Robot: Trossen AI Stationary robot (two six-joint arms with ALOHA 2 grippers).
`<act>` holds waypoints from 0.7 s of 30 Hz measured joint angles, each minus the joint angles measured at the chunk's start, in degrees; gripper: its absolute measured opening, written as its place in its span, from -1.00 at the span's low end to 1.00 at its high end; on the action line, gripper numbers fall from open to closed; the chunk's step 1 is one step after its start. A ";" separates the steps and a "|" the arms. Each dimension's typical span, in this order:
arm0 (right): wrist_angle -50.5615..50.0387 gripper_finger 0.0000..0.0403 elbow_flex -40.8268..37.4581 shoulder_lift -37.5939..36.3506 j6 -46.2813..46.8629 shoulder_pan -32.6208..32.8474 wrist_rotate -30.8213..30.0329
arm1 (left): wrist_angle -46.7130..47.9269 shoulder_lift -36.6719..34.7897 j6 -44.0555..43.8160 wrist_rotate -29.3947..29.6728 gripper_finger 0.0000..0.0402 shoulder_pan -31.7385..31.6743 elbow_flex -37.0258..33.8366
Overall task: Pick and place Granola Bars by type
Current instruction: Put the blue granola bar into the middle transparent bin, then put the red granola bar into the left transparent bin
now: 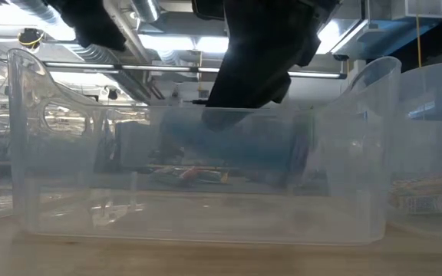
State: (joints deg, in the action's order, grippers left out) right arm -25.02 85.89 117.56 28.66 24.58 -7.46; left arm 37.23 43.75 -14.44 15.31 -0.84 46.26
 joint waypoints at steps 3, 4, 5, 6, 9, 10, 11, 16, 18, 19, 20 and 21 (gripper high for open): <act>0.00 -0.43 0.00 0.00 1.30 -0.04 -0.18 | -2.30 0.38 -1.46 -0.28 -0.31 0.00 0.00; -0.26 -0.40 0.14 0.00 1.38 -0.06 -0.20 | -3.72 0.63 -1.63 -1.49 -0.31 -0.02 0.00; -0.69 -0.38 0.60 0.00 1.37 -0.06 -0.20 | -5.17 1.02 -1.32 -3.45 -0.31 -0.08 0.00; -1.10 -0.36 1.30 0.00 1.32 -0.08 -0.22 | -6.43 1.58 -0.40 -5.66 -0.31 -0.29 0.00; -4.01 -0.34 4.82 -0.92 0.98 -0.41 -0.26 | -9.57 4.53 3.30 -11.36 -0.31 -1.55 0.12; -5.98 -0.34 6.38 -1.42 0.74 -0.62 -0.26 | -9.53 6.09 4.50 -12.52 -0.31 -2.27 0.48; -7.88 -0.34 8.08 -1.94 0.33 -0.83 -0.29 | -9.46 7.82 5.92 -13.47 -0.31 -3.06 0.95; -20.58 -0.34 14.09 -5.57 0.15 -2.15 -1.71 | -8.68 18.69 15.69 -22.22 -0.31 -7.07 3.64; -24.67 -0.34 14.80 -8.03 1.28 -2.66 -2.91 | -8.90 23.53 19.42 -26.29 -0.31 -8.27 4.78; -26.40 -0.34 14.86 -9.23 1.84 -3.05 -2.93 | -8.63 25.78 21.32 -27.73 -0.31 -8.79 5.15; -27.79 -0.34 14.95 -10.42 2.60 -3.35 -3.02 | -8.81 28.04 23.33 -28.26 -0.31 -9.16 5.53; -29.73 -0.34 14.95 -11.59 3.24 -3.74 -3.02 | -8.83 30.14 25.29 -28.14 -0.31 -9.49 5.74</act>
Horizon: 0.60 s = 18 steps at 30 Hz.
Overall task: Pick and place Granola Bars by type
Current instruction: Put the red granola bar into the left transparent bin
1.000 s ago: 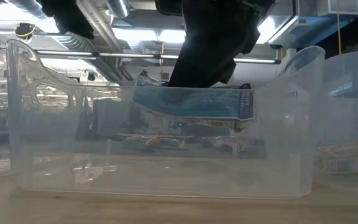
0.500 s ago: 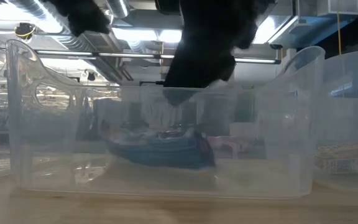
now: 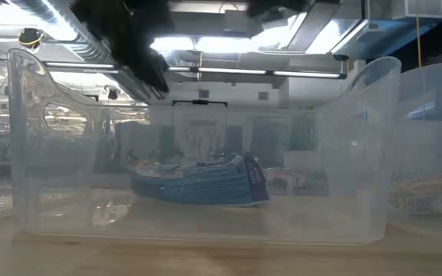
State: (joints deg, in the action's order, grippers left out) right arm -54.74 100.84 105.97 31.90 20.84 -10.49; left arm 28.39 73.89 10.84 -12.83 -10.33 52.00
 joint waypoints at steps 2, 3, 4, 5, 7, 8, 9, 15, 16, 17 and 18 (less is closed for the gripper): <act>-2.81 -0.34 0.00 -1.95 1.00 -0.71 -0.75 | -0.02 4.08 3.73 1.29 -0.31 -0.57 0.44; -3.47 -0.34 0.00 -2.88 1.37 -1.08 -1.93 | 0.03 5.87 5.23 1.72 -0.31 -0.86 0.54; -4.36 -0.34 0.00 -3.69 1.96 -1.42 -3.36 | -0.13 7.63 6.65 1.91 -0.31 -1.17 0.82; -4.94 -0.34 0.00 -4.43 2.27 -1.72 -4.66 | -0.37 9.32 7.58 1.97 -0.31 -1.42 1.09; -4.75 -0.34 0.00 -5.48 2.36 -2.52 -6.59 | -0.40 12.34 8.74 2.01 -0.31 -1.99 1.62; -4.71 -0.34 0.00 -5.80 2.32 -2.84 -7.38 | -0.33 13.80 9.44 2.17 -0.31 -2.31 1.81; -4.62 -0.34 0.00 -5.90 2.20 -3.28 -7.88 | -0.38 15.20 10.52 2.74 -0.31 -2.55 2.01; -4.24 -0.34 -0.02 -5.28 1.29 -6.00 -8.50 | -1.69 20.61 15.71 5.52 -0.31 -3.44 2.06; -4.38 -0.34 -0.04 -5.04 1.25 -6.41 -8.50 | -1.80 21.17 16.67 5.43 -0.31 -3.44 2.06; -4.48 -0.34 -0.12 -4.92 1.13 -6.83 -8.48 | -1.90 21.74 17.58 5.54 -0.31 -3.43 2.06; -4.41 -0.34 -0.15 -4.93 1.03 -7.19 -8.50 | -1.91 22.24 18.23 5.91 -0.31 -3.42 2.06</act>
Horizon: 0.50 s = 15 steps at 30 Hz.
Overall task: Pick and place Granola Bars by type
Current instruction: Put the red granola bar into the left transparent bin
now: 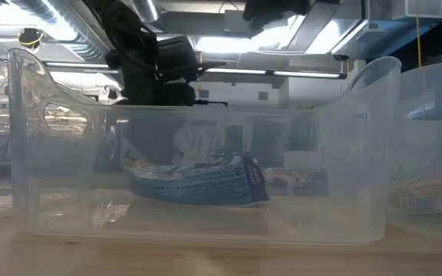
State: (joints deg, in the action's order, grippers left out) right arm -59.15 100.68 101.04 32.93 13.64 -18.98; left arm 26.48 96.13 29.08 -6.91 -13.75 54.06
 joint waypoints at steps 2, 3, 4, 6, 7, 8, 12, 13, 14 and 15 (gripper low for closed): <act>0.43 -0.34 0.04 -0.23 0.00 -0.73 -0.08 | -0.80 0.64 0.72 0.86 -0.31 0.09 0.02; 0.44 -0.34 0.07 -0.23 -0.10 -1.06 -0.23 | -1.48 0.98 0.72 1.47 -0.31 0.21 0.04; 0.44 -0.34 0.07 -0.18 -0.23 -1.30 -0.48 | -1.97 1.30 0.82 2.07 -0.31 0.33 0.04; 0.51 -0.34 0.05 -0.14 -0.47 -1.82 -0.87 | -3.17 1.73 1.08 2.71 -0.31 0.60 0.04; 0.57 -0.34 0.04 -0.14 -0.55 -2.04 -0.88 | -3.50 1.82 1.57 2.79 -0.31 0.63 0.04; 0.57 -0.34 0.04 -0.14 -0.55 -2.29 -0.90 | -3.94 1.91 2.25 2.79 -0.31 0.73 0.04; 0.40 -0.34 -0.71 -0.14 -0.63 -2.71 -0.90 | -4.53 1.95 4.23 2.73 -0.31 1.09 0.04; 0.10 -0.34 -0.72 -0.14 -0.63 -2.77 -0.90 | -4.53 1.95 4.24 2.50 -0.31 1.13 0.02; -0.08 -0.34 -0.72 -0.14 -0.63 -2.77 -0.90 | -4.66 1.95 4.11 2.40 -0.31 1.13 0.02; -0.16 -0.34 -0.72 -0.14 -0.62 -2.77 -0.91 | -4.75 1.95 3.65 2.42 -0.31 1.18 0.02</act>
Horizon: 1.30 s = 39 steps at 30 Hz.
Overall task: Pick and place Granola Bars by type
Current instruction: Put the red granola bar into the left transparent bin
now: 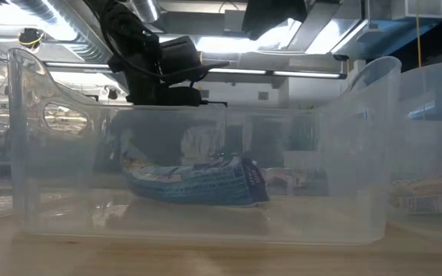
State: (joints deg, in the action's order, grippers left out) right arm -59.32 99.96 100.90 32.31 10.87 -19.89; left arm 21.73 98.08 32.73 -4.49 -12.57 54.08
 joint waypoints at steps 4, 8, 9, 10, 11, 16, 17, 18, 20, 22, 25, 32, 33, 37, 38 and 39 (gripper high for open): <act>-0.04 -0.34 0.00 0.00 -0.05 0.00 0.01 | -0.03 0.00 -2.59 0.00 -0.31 0.10 0.00; -0.08 -0.34 0.00 0.00 -1.15 0.00 0.01 | -0.28 0.00 -2.84 0.05 -0.31 0.10 -0.11; -0.08 -0.34 0.00 -0.01 -1.19 0.00 -0.01 | -0.66 0.00 -2.70 0.25 -0.31 0.10 -0.33; -0.08 -0.34 0.00 -0.02 -1.17 0.00 -0.01 | -1.07 0.00 -2.13 0.58 -0.31 0.11 -0.64; -0.12 -0.34 0.00 -0.02 -1.17 0.00 -0.01 | -1.41 0.00 -1.26 0.69 -0.31 0.21 -1.03; -0.19 -0.34 0.00 -0.02 -1.30 0.00 -0.01 | -2.30 -0.11 2.03 0.90 -0.31 0.28 -2.42; -0.19 -0.34 -0.02 -0.02 -1.28 0.00 -0.01 | -2.36 -0.11 2.02 0.95 -0.31 0.28 -2.44; -0.19 -0.34 0.00 -0.02 -1.30 0.00 -0.01 | -2.44 -0.11 2.01 1.29 -0.31 0.29 -2.46; -0.19 -0.34 0.00 -0.02 -1.30 0.00 -0.01 | -2.51 -0.10 2.01 2.90 -0.34 0.61 -2.51; -0.21 -0.34 -0.02 -0.02 -1.33 0.00 -0.01 | -2.51 -0.11 2.10 4.34 -0.39 0.77 -2.54; -0.42 -0.34 -0.02 -0.02 -1.33 0.00 -0.01 | -2.53 -0.09 2.08 5.22 -0.51 1.21 -2.56; -0.41 -0.34 -0.02 -0.02 -1.23 0.00 -0.01 | -2.37 -0.11 2.05 6.51 -0.74 1.72 -2.54; -0.41 -0.34 -0.02 -0.02 -1.13 0.01 -0.01 | -2.34 -0.12 2.06 6.51 -0.75 1.72 -2.54; -0.39 -0.34 -0.02 -0.02 -1.11 0.00 -0.01 | -1.23 -1.01 2.05 7.44 -0.77 1.72 -2.60; -0.41 -0.34 -0.02 -0.02 -1.13 0.00 -0.01 | -0.20 -1.65 2.06 7.92 -0.77 1.72 -2.52; -0.42 -0.34 -0.04 -0.02 -1.19 0.00 -0.01 | 1.17 -2.24 2.08 8.33 -0.77 1.72 -2.11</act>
State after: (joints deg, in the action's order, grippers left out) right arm -59.74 99.92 100.88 31.12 10.87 -19.90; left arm 22.90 95.84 34.81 3.84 -10.85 51.98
